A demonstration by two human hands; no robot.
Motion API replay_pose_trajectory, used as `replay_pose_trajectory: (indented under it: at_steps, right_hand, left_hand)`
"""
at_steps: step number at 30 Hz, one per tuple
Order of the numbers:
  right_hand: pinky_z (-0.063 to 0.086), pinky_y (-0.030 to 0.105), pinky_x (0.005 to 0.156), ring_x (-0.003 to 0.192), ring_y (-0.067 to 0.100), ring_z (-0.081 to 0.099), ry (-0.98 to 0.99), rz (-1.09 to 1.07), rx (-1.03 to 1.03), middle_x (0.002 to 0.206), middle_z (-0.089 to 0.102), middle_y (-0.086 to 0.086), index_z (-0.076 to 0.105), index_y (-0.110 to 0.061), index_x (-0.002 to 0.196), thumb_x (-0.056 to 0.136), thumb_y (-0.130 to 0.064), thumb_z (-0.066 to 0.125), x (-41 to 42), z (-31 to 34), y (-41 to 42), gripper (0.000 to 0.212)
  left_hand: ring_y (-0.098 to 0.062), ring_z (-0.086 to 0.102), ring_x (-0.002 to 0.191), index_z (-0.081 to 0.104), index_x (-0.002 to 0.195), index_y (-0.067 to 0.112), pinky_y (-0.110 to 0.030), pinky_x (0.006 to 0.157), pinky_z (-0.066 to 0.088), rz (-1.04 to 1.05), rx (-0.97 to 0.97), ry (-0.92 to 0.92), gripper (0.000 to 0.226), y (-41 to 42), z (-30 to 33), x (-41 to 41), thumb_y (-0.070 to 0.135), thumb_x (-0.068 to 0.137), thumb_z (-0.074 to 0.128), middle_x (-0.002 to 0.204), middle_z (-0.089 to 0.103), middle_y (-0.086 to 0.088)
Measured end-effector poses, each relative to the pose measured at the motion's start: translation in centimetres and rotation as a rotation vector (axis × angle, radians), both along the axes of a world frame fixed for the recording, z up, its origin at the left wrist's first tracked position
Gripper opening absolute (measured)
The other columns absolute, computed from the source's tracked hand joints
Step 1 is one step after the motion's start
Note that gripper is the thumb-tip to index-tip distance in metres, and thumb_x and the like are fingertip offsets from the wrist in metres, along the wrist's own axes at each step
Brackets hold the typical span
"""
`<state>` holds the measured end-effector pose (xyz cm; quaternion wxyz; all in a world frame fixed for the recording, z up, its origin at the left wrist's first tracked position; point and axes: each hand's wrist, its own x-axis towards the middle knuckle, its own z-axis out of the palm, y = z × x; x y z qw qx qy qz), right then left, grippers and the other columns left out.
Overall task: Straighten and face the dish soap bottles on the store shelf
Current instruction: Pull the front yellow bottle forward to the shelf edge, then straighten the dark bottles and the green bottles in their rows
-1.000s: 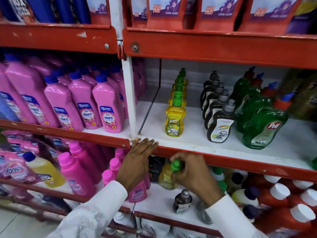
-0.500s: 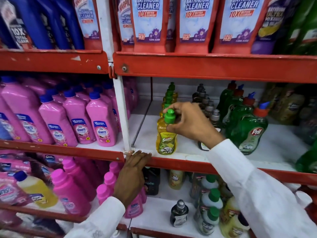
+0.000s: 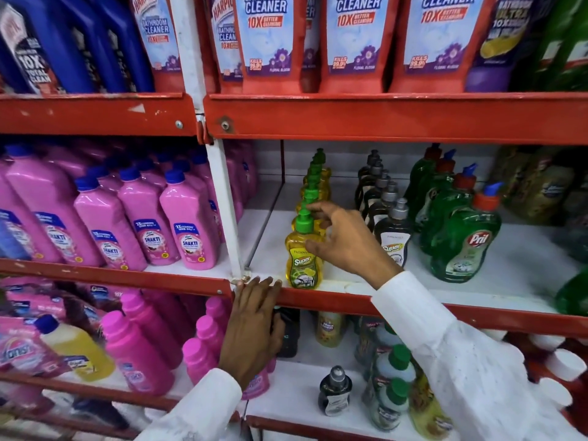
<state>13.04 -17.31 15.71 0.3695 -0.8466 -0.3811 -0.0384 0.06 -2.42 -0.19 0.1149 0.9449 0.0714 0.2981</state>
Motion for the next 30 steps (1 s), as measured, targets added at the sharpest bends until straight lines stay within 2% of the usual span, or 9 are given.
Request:
replay_pose_trajectory:
  at_steps: [3,5,10,14,19,22,26,28,30]
  right_hand:
    - [0.047,0.013,0.084,0.093,0.008,0.063,-0.097,-0.083,0.192,0.112,0.071,-0.007,0.064,-0.021,0.121,0.078,-0.018,0.077,-1.8,-2.0,-3.0,0.045]
    - [0.049,0.009,0.073,0.079,0.005,0.064,-0.039,-0.129,0.266,0.098,0.071,-0.012,0.067,-0.023,0.108,0.079,-0.014,0.075,-3.2,-5.1,-5.2,0.031]
    - [0.05,0.014,0.068,0.073,0.0,0.065,0.248,-0.191,-0.008,0.085,0.071,-0.013,0.069,-0.022,0.098,0.082,-0.015,0.071,-5.0,-17.4,-7.5,0.018]
    - [0.042,0.015,0.072,0.089,0.018,0.063,0.404,-0.223,-0.162,0.103,0.069,0.004,0.067,-0.008,0.112,0.078,-0.019,0.061,-5.7,-23.1,-6.1,0.037]
    - [0.054,0.03,0.067,0.082,0.026,0.072,0.355,-0.255,-0.28,0.084,0.077,0.007,0.071,-0.014,0.084,0.068,-0.018,0.054,-4.5,-26.1,-5.4,0.024]
    - [0.051,0.025,0.065,0.075,0.019,0.071,0.322,-0.265,-0.209,0.08,0.078,0.003,0.074,-0.014,0.081,0.065,-0.016,0.064,-4.5,-25.1,-5.9,0.019]
    - [0.054,0.033,0.06,0.061,0.01,0.065,0.248,-0.289,-0.054,0.068,0.073,0.001,0.067,-0.014,0.071,0.063,-0.026,0.071,-5.4,-19.4,-8.5,0.015]
    - [0.057,0.034,0.063,0.063,0.007,0.068,0.21,-0.309,0.019,0.072,0.076,-0.001,0.07,-0.017,0.078,0.064,-0.03,0.075,-5.8,-15.0,-10.3,0.02]
    - [0.06,0.028,0.066,0.066,0.0,0.07,0.221,-0.312,0.135,0.077,0.079,-0.009,0.074,-0.024,0.087,0.063,-0.025,0.082,-6.3,-10.3,-11.9,0.026]
  left_hand:
    - [-0.03,0.043,0.133,0.049,0.139,0.011,-0.049,0.117,0.027,-0.03,0.012,-0.012,0.06,-0.7,0.1,0.1,0.014,0.081,0.063,0.138,0.054,-0.012]
    - [-0.027,0.042,0.136,0.05,0.139,0.009,-0.045,0.117,0.028,-0.094,0.015,-0.011,0.058,-1.5,-0.2,0.4,0.013,0.082,0.06,0.141,0.053,-0.01]
    - [-0.022,0.037,0.141,0.046,0.142,0.005,-0.035,0.12,0.024,-0.154,-0.029,-0.022,0.057,-3.4,-1.2,1.3,0.015,0.087,0.054,0.147,0.05,-0.01]
    - [-0.022,0.034,0.144,0.045,0.143,0.005,-0.034,0.121,0.022,-0.156,-0.041,0.005,0.059,-4.3,-1.1,1.5,0.014,0.087,0.058,0.15,0.047,-0.01]
    - [-0.019,0.032,0.141,0.047,0.141,0.004,-0.024,0.122,0.011,-0.198,-0.02,0.039,0.056,-5.4,0.1,1.7,0.015,0.086,0.05,0.146,0.051,-0.011]
    - [-0.019,0.031,0.141,0.046,0.142,0.006,-0.02,0.121,0.006,-0.226,-0.003,0.065,0.056,-6.0,0.4,2.0,0.012,0.086,0.046,0.147,0.05,-0.01]
    - [-0.022,0.04,0.14,0.047,0.142,0.009,-0.035,0.12,0.026,-0.238,0.021,0.07,0.058,-6.0,0.2,3.0,0.015,0.086,0.033,0.147,0.051,-0.007]
    - [-0.024,0.045,0.137,0.051,0.139,0.009,-0.042,0.116,0.035,-0.239,0.007,0.05,0.057,-6.2,0.2,3.5,0.015,0.086,0.032,0.144,0.055,-0.007]
    - [-0.024,0.052,0.13,0.058,0.133,0.009,-0.038,0.114,0.037,-0.231,-0.045,0.007,0.054,-6.5,0.4,3.7,0.008,0.083,0.036,0.137,0.061,-0.008]
